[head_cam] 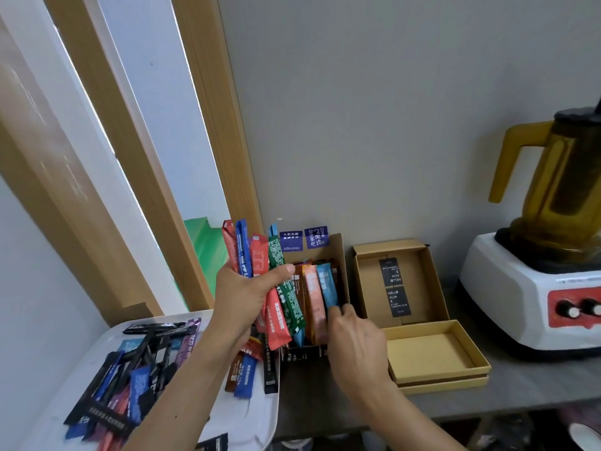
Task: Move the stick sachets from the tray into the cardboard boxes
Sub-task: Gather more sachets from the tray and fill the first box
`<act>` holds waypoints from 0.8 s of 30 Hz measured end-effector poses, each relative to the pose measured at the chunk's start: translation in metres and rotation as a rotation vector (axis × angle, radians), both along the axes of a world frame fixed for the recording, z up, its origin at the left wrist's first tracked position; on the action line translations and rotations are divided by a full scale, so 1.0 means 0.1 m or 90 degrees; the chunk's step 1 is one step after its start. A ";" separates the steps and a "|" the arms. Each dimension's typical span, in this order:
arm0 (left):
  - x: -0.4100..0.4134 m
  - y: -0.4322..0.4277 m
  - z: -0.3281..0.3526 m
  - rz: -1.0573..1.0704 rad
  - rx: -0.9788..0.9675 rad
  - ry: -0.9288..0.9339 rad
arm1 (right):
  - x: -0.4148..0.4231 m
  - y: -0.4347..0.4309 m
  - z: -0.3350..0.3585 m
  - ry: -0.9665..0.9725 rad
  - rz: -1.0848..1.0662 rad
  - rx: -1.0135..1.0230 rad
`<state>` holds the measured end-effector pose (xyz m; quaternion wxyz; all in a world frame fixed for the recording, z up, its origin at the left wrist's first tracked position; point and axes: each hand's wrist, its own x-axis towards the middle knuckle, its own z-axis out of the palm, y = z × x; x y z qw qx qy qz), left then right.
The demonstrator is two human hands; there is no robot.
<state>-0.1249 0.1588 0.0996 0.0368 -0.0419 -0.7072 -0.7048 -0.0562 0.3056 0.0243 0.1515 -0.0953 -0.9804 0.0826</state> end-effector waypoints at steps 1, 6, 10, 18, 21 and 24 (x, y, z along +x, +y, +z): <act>-0.01 -0.01 -0.01 -0.007 0.000 -0.002 | 0.00 0.00 -0.01 0.009 -0.003 -0.008; -0.02 -0.03 -0.04 -0.036 0.011 -0.020 | -0.05 0.04 -0.02 0.059 -0.003 -0.061; -0.01 -0.05 -0.05 -0.051 0.016 -0.027 | -0.02 0.08 0.18 0.177 0.079 -0.301; 0.03 -0.07 0.03 -0.051 0.018 0.003 | -0.05 0.02 0.33 0.135 0.195 -0.619; 0.03 -0.13 0.07 -0.031 0.028 0.005 | -0.07 0.08 0.28 0.126 0.186 -0.660; 0.00 -0.20 0.09 -0.009 0.028 0.001 | -0.07 0.12 0.23 0.087 0.220 -0.672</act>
